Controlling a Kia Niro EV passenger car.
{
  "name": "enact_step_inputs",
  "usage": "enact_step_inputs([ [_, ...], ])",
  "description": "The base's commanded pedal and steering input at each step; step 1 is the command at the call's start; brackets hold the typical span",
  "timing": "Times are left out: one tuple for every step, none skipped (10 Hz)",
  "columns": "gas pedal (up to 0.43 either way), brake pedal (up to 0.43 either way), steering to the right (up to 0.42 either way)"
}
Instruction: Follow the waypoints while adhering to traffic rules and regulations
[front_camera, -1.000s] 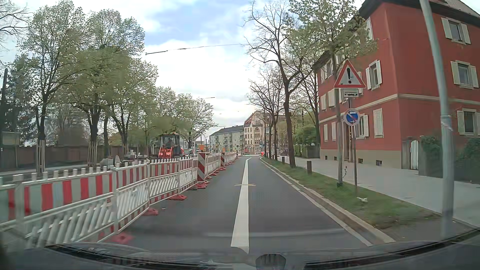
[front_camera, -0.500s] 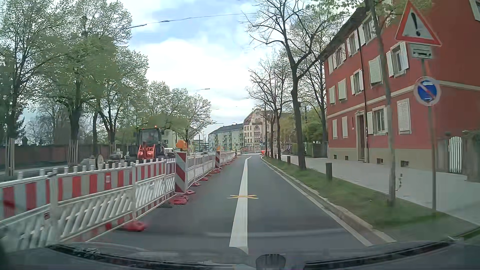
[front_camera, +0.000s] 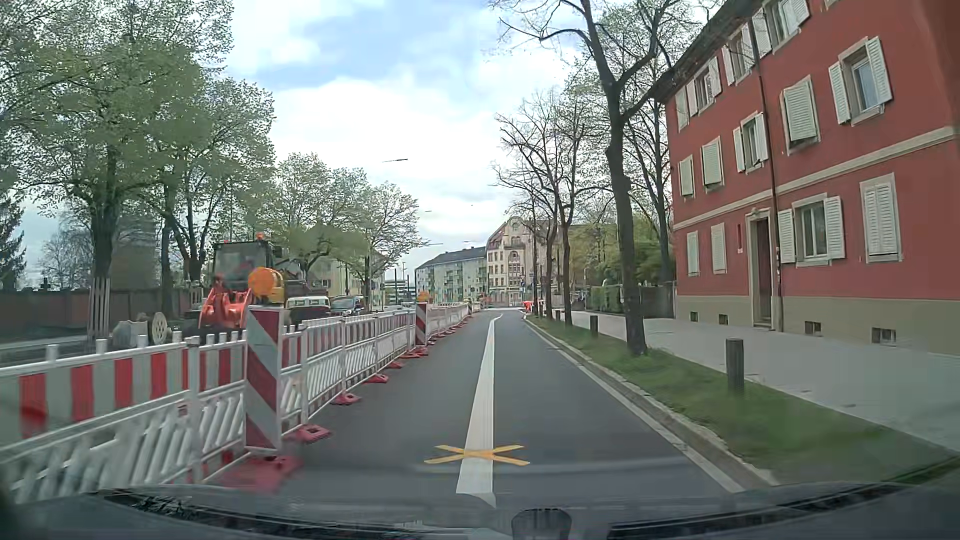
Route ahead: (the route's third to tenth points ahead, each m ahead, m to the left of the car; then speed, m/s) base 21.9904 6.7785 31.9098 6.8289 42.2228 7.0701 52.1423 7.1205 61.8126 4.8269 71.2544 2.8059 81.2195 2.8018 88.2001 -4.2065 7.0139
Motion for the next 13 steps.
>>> enact_step_inputs([
  [0.047, 0.000, 0.001],
  [0.047, 0.000, 0.001],
  [0.047, 0.000, 0.000],
  [0.047, 0.000, -0.001],
  [0.047, 0.000, -0.001],
  [0.047, 0.000, -0.002],
  [0.047, 0.000, -0.002],
  [0.047, 0.000, -0.002],
  [0.047, 0.000, -0.002],
  [0.047, 0.000, -0.002],
  [0.047, 0.000, -0.002],
  [0.047, 0.000, -0.003],
  [0.047, 0.000, -0.002],
])
